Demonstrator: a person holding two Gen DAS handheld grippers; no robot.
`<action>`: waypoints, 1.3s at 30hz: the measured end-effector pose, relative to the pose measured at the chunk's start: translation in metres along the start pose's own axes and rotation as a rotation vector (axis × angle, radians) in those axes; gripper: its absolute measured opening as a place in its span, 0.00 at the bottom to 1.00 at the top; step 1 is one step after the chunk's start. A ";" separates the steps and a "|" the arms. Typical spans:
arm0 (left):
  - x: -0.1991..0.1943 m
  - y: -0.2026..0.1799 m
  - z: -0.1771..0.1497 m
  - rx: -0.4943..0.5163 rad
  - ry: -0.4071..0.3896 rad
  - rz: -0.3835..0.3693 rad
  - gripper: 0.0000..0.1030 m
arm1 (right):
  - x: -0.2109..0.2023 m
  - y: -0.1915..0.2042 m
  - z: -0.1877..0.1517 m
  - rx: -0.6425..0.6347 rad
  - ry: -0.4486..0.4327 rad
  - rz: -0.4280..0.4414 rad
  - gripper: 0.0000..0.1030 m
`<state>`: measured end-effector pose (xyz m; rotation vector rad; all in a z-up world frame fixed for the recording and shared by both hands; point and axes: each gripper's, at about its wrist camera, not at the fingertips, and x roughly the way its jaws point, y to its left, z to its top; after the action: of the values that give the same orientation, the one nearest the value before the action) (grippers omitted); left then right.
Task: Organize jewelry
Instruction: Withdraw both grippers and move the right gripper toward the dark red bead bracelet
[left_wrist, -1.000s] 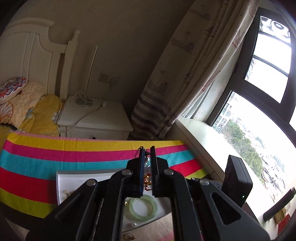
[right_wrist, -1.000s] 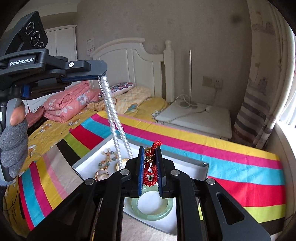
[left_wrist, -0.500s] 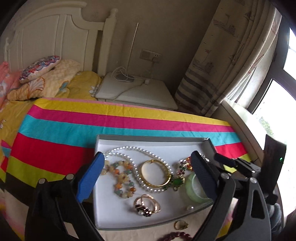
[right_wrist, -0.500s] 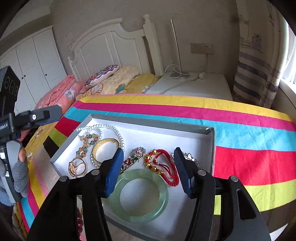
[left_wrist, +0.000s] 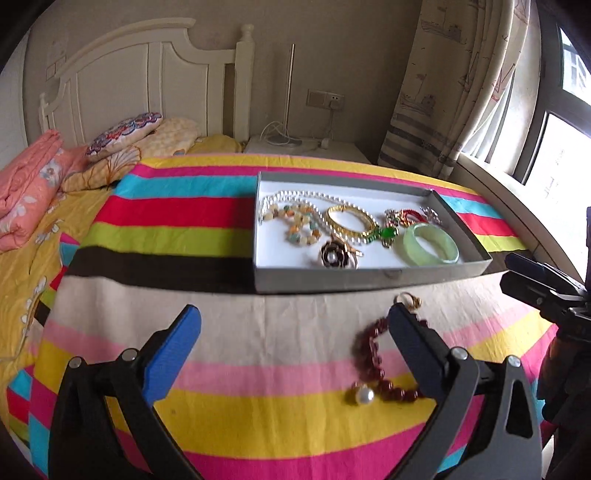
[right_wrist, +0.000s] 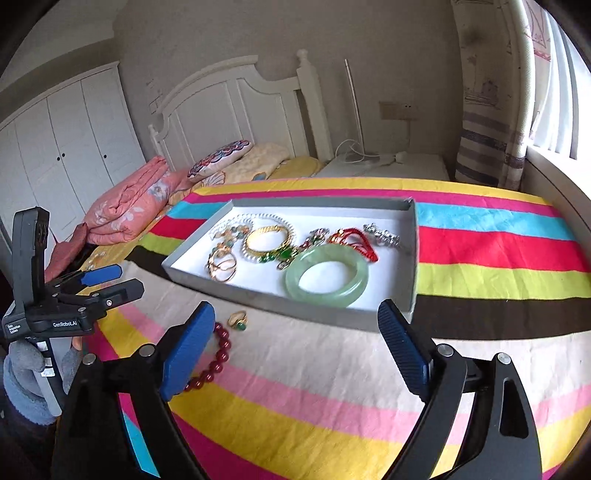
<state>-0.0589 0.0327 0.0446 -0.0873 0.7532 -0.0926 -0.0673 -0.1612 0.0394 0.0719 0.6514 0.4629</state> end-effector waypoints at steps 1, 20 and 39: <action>-0.002 0.003 -0.007 -0.016 0.005 -0.007 0.97 | 0.001 0.005 -0.004 -0.005 0.010 0.005 0.84; -0.015 0.066 -0.042 -0.331 0.000 -0.205 0.97 | 0.036 0.060 -0.035 -0.129 0.223 -0.035 0.72; -0.022 0.057 -0.041 -0.285 -0.043 -0.178 0.97 | 0.074 0.084 -0.024 -0.213 0.285 -0.085 0.68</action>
<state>-0.1005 0.0896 0.0232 -0.4271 0.7109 -0.1517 -0.0625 -0.0557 -0.0044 -0.2269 0.8771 0.4623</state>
